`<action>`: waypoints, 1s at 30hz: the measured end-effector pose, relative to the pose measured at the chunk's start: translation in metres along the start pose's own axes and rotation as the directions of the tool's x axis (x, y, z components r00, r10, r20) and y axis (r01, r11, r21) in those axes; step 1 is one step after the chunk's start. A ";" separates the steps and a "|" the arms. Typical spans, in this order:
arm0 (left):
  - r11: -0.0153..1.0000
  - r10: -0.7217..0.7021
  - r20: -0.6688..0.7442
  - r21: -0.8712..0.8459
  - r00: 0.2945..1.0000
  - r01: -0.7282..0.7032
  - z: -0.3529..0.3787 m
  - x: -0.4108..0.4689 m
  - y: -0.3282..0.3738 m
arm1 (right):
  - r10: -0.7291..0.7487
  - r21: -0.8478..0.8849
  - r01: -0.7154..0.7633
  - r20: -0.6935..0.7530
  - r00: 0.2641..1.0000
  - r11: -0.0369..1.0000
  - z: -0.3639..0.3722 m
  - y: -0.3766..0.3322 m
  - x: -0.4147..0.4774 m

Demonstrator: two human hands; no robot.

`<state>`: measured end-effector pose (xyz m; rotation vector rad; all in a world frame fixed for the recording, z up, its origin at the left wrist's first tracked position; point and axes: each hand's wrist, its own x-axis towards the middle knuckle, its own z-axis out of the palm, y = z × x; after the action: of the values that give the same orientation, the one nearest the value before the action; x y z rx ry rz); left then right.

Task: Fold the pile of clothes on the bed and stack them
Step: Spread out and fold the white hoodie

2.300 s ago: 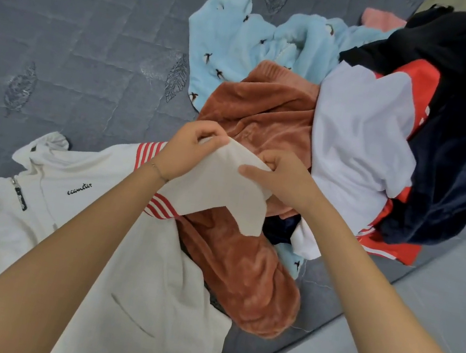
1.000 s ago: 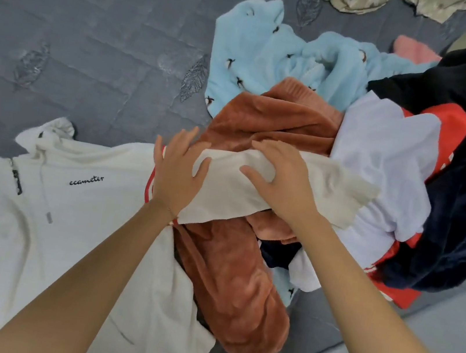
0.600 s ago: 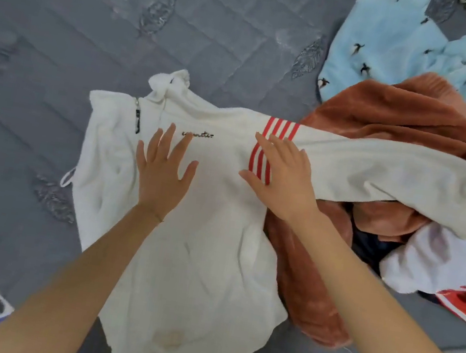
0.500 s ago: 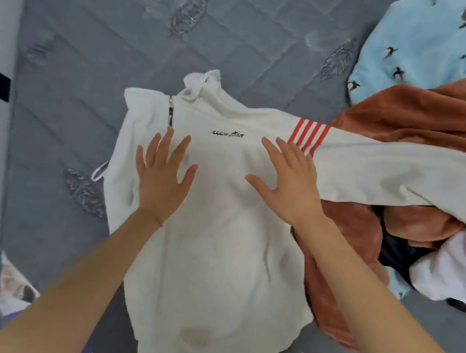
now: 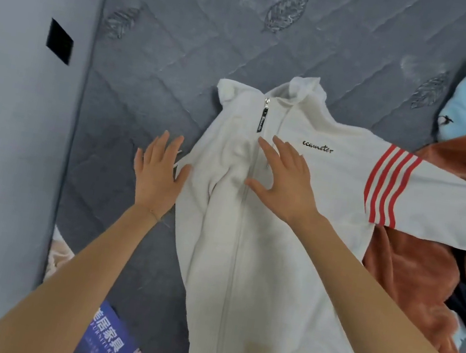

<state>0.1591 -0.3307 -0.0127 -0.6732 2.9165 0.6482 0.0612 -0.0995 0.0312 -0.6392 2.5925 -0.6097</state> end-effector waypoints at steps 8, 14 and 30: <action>0.988 -0.086 0.166 -0.110 0.982 0.105 0.039 -0.012 -0.047 | -0.243 -0.047 0.247 0.068 0.968 0.968 0.050 -0.030 0.053; 0.924 -0.211 0.110 -0.302 0.971 0.235 0.058 -0.019 -0.042 | -0.447 -0.138 0.453 0.069 0.892 0.881 0.076 -0.045 0.079; 0.420 -0.070 0.352 -0.838 0.933 0.348 0.027 -0.036 -0.026 | -0.460 -0.237 0.519 0.263 0.848 0.821 0.073 -0.059 0.102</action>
<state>0.2026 -0.3265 -0.0408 -0.8870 1.9503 2.1007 0.0321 -0.2220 -0.0271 -1.4268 2.3479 -0.2700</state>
